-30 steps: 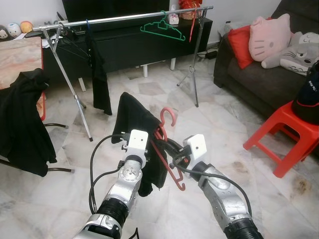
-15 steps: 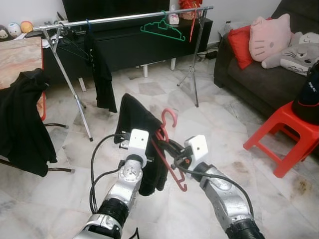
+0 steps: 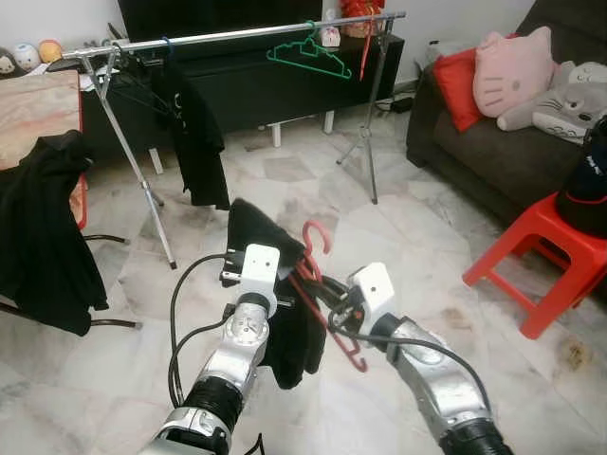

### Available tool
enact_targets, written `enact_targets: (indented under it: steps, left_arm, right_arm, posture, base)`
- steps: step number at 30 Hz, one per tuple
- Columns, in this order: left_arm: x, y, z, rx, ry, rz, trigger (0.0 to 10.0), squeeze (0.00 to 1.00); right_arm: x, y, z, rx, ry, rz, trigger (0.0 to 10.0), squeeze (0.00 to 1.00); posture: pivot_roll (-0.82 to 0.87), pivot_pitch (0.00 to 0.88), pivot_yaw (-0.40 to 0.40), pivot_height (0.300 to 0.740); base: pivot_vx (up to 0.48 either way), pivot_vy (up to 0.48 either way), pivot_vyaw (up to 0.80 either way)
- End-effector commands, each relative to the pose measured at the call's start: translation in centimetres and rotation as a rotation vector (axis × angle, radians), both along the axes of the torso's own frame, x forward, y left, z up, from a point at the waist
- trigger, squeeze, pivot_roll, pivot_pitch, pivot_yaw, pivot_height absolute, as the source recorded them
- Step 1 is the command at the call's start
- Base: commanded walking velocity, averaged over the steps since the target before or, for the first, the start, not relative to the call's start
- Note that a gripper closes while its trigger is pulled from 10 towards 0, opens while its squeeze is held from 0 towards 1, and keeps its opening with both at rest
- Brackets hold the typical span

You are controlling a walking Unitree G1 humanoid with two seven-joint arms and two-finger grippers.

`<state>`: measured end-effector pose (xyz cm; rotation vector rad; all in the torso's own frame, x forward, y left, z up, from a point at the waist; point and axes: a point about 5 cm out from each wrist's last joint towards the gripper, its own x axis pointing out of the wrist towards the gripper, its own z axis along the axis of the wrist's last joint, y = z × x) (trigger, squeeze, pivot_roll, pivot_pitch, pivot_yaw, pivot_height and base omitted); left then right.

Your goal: Hang hanger

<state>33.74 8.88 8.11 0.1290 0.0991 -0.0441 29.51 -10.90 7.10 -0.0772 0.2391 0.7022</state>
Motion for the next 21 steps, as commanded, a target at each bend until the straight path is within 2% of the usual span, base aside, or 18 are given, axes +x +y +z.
enact_targets:
  steps: [1, 2, 6, 8, 11, 13, 16, 21]
  left_arm:
    - [0.4, 0.5, 1.2, -0.037, -0.058, 0.039, 0.0, 0.0]
    - [0.4, 0.5, 1.2, -0.037, -0.058, 0.039, 0.0, 0.0]
    - [0.6, 1.4, 1.8, -0.071, -0.094, 0.096, 0.0, 0.0]
    - [0.6, 1.4, 1.8, -0.072, -0.098, 0.101, 0.0, 0.0]
    - [0.6, 1.7, 2.1, -0.097, -0.118, 0.128, 0.0, 0.0]
    - [0.6, 1.7, 2.1, -0.103, -0.12, 0.131, 0.0, 0.0]
    - [0.6, 1.7, 2.2, -0.106, -0.126, 0.135, 0.0, 0.0]
    - [0.6, 1.9, 2.1, -0.12, -0.12, 0.158, 0.0, 0.0]
  right_arm:
    - [0.0, -0.8, 0.6, -0.052, -0.022, -0.002, 0.0, 0.0]
    - [0.0, -0.8, 0.6, -0.052, -0.022, -0.002, 0.0, 0.0]
    - [-0.2, -3.0, 0.7, -0.136, -0.003, -0.026, 0.0, 0.0]
    - [-0.2, -3.3, 0.7, -0.145, 0.001, -0.032, 0.0, 0.0]
    - [-1.0, -5.6, 0.6, -0.212, 0.039, -0.043, 0.0, 0.0]
    - [-1.2, -6.0, 0.6, -0.226, 0.043, -0.039, 0.0, 0.0]
    - [-2.5, -7.3, 0.8, -0.244, 0.085, 0.008, 0.0, 0.0]
    - [-5.4, -9.4, 0.2, -0.317, 0.196, 0.158, 0.0, 0.0]
  posture:
    - [-0.11, 0.0, -0.05, 0.74]
    - [-0.11, 0.0, -0.05, 0.74]
    - [-0.11, 0.0, -0.051, 0.74]
    - [-0.11, 0.0, -0.051, 0.74]
    - [-0.11, 0.0, -0.052, 0.74]
    - [-0.11, 0.0, -0.052, 0.74]
    - [-0.12, 0.0, -0.051, 0.74]
    - [-0.12, 0.0, -0.052, 0.74]
  base:
    - [0.0, 0.0, 0.0]
    - [0.0, 0.0, 0.0]
    - [0.0, 0.0, 0.0]
    - [0.0, 0.0, 0.0]
    - [0.0, 0.0, 0.0]
    - [0.0, 0.0, 0.0]
    - [0.0, 0.0, 0.0]
    - [0.0, 0.0, 0.0]
